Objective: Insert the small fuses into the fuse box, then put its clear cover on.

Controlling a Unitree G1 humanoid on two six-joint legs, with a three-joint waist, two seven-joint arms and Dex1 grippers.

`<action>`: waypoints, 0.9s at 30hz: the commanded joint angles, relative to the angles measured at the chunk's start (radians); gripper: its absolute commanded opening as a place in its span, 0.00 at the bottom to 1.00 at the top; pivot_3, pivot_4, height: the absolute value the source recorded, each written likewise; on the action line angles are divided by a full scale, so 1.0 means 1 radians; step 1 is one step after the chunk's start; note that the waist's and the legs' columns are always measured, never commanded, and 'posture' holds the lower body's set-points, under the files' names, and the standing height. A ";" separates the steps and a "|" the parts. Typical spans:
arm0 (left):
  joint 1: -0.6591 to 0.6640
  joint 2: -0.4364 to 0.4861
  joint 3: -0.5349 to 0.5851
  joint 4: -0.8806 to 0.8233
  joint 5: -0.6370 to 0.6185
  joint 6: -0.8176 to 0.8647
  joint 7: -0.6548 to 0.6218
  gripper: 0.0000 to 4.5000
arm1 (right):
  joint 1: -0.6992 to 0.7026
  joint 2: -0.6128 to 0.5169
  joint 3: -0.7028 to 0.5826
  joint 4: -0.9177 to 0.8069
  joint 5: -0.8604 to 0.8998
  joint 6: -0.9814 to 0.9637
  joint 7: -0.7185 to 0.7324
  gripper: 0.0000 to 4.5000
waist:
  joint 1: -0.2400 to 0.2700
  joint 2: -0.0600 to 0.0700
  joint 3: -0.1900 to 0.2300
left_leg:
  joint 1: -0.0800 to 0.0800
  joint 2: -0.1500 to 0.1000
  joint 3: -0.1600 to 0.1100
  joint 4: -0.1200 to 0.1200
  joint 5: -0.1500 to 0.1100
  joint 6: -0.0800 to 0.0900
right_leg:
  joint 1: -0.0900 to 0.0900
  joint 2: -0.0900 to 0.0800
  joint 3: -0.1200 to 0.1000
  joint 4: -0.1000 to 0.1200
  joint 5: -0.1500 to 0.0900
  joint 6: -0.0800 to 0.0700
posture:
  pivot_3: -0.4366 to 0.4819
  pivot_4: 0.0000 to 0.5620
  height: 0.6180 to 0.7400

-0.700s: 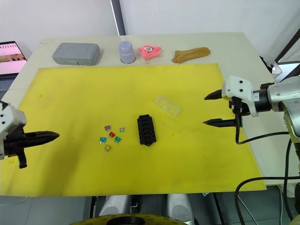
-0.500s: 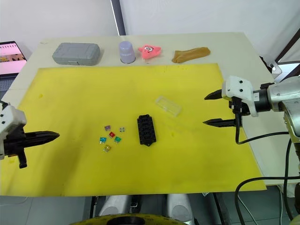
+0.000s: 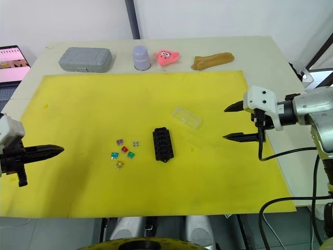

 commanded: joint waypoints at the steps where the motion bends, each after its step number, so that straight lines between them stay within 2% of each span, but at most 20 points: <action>1: -0.007 0.006 0.034 -0.013 -0.012 0.011 0.003 0.00 | -0.031 0.008 -0.008 -0.026 0.005 -0.002 -0.005 0.99 | -0.001 0.000 0.000 | 0.000 0.000 0.000 0.000 0.000 0.000 | 0.000 0.000 0.000 0.000 0.000 0.000 | 0.48 0.27 0.93; 8: -0.027 -0.006 0.034 -0.011 -0.078 0.077 0.011 0.00 | -0.035 0.029 -0.003 -0.047 0.015 0.019 -0.016 0.99 | -0.001 0.000 0.000 | 0.000 0.000 0.000 0.000 0.000 0.000 | 0.000 0.000 0.000 0.000 0.000 0.000 | 0.48 0.27 0.93; 12: -0.077 -0.054 0.011 -0.005 -0.206 0.190 0.047 0.00 | -0.066 0.066 0.019 -0.083 0.023 0.057 -0.034 0.99 | -0.001 0.000 0.000 | 0.000 0.000 0.000 0.000 0.000 0.000 | 0.000 0.000 0.000 0.000 0.000 0.000 | 0.48 0.27 0.93; 18: -0.103 -0.092 -0.044 0.041 -0.381 0.395 0.069 0.00 | -0.155 0.172 0.101 -0.224 0.082 0.189 -0.064 0.99 | -0.003 0.000 0.000 | 0.000 0.000 -0.001 0.000 0.000 0.000 | -0.001 0.000 0.000 0.001 0.000 0.000 | 0.48 0.27 0.93; 23: -0.100 -0.110 -0.114 0.065 -0.440 0.487 0.094 0.00 | -0.202 0.258 0.172 -0.311 0.100 0.243 -0.093 0.99 | 0.000 0.000 0.000 | 0.000 0.000 -0.001 0.000 0.000 0.000 | 0.000 0.000 0.000 0.001 0.000 0.000 | 0.48 0.27 0.93; 27: -0.166 -0.170 -0.137 0.144 -0.519 0.579 0.158 0.00 | -0.242 0.318 0.215 -0.336 0.098 0.261 -0.114 0.99 | 0.000 -0.001 -0.001 | 0.000 0.000 -0.001 0.001 0.000 0.000 | 0.000 0.000 0.000 0.001 0.000 0.000 | 0.48 0.27 0.93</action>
